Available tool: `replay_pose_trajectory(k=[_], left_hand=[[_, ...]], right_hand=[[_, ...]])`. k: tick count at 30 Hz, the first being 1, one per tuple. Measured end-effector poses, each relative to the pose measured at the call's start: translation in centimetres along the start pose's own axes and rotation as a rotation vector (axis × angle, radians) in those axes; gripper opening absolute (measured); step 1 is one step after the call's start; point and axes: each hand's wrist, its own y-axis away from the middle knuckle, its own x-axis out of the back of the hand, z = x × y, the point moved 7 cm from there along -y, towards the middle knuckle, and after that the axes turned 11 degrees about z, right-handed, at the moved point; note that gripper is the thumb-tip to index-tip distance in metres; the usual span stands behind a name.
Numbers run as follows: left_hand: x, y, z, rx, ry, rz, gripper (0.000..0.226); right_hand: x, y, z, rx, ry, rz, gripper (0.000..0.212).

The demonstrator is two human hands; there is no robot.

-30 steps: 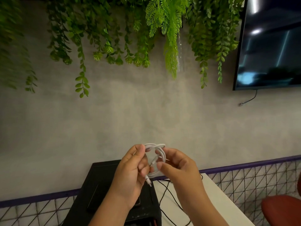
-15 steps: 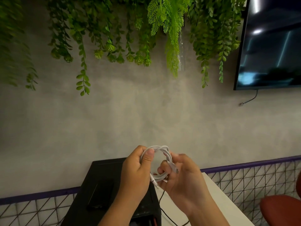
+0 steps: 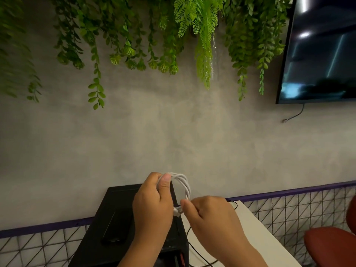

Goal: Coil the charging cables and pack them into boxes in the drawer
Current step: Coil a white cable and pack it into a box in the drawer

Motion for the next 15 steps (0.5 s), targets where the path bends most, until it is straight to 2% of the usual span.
replay_pose_trajectory(k=[4, 7, 10, 12, 13, 15], left_hand=[[-0.4, 0.4, -1.1, 0.145, 0.020, -0.033, 0.031], [-0.9, 0.8, -1.3, 0.302, 0.157, -0.105, 0.028], [-1.7, 2.6, -2.7, 0.570, 0.325, -0.166, 0.031], [-2.7, 4.7, -4.0, 0.778, 0.420, -0.229, 0.035], [-2.9, 6.1, -4.6, 0.881, 0.467, -0.246, 0.035], [-3.2, 8.2, -5.8, 1.029, 0.534, -0.265, 0.033]], right_hand=[[-0.4, 0.3, 0.9, 0.024, -0.047, -0.041, 0.051], [-0.9, 0.5, 2.5, -0.092, -0.234, -0.002, 0.047], [-1.7, 0.6, 4.7, -0.268, -0.459, 0.073, 0.021], [-3.1, 0.8, 6.3, -0.438, -0.707, 0.008, 0.005], [-3.9, 1.4, 7.1, -0.507, -0.797, -0.035, 0.008], [-5.0, 2.2, 8.3, -0.563, -0.825, -0.076, 0.009]])
